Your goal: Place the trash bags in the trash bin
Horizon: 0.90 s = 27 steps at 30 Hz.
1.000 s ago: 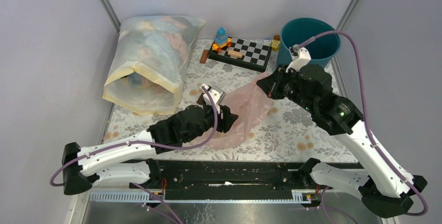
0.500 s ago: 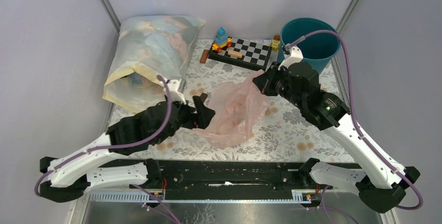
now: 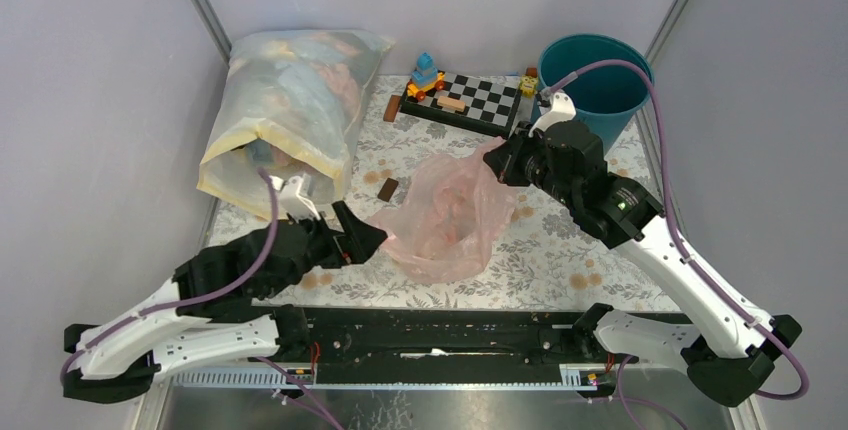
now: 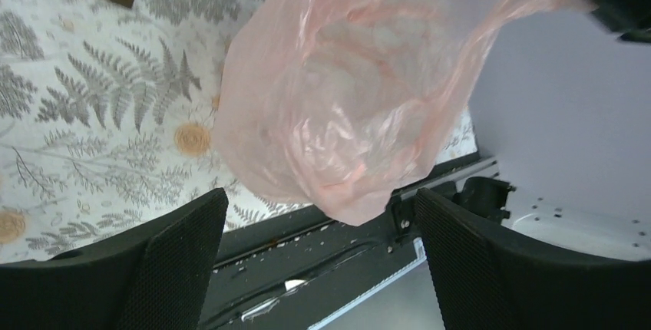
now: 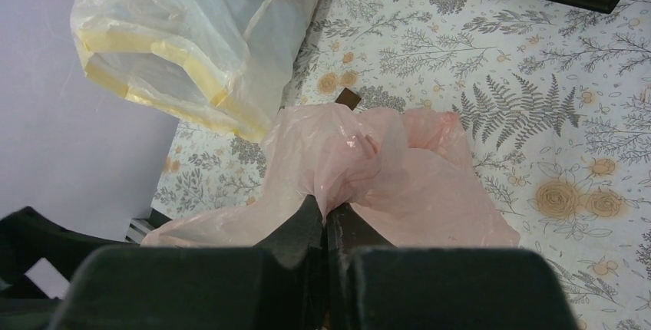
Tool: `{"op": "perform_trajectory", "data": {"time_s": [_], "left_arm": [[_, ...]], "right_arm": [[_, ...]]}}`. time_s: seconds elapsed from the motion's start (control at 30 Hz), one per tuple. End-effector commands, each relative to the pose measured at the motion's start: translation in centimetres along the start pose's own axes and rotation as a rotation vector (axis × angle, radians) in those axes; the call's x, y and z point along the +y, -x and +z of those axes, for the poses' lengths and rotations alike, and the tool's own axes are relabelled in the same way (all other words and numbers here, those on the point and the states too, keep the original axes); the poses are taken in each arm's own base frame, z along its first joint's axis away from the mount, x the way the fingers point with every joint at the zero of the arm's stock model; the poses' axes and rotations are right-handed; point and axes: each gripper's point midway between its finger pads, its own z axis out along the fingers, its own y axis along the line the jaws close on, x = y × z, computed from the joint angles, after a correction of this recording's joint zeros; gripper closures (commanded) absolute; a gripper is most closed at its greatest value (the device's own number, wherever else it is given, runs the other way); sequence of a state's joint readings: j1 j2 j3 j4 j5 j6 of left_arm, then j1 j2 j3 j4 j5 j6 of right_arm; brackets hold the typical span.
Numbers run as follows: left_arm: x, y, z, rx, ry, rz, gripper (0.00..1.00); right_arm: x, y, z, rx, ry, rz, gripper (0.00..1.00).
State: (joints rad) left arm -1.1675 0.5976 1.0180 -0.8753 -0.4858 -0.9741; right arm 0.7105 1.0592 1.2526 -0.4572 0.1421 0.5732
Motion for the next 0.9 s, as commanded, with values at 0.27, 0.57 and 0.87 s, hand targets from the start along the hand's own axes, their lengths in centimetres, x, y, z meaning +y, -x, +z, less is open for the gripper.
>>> {"op": "perform_trajectory", "data": {"time_s": [0.27,0.57,0.87], "left_arm": [[-2.9,-2.6,4.6,0.023,-0.084,-0.083,0.42],[-3.9,6.9,6.4,-0.24,0.049,0.076,1.0],[-10.7,10.3,8.6,-0.095,-0.204,0.23,1.0]], "right_arm": [[-0.2,0.8,-0.1,-0.053,-0.001,0.001,0.97],[-5.8,0.9,-2.7,-0.103,-0.262,-0.03,0.94],[-8.1,0.2,-5.3,-0.114,-0.302,-0.117,0.42]]}}
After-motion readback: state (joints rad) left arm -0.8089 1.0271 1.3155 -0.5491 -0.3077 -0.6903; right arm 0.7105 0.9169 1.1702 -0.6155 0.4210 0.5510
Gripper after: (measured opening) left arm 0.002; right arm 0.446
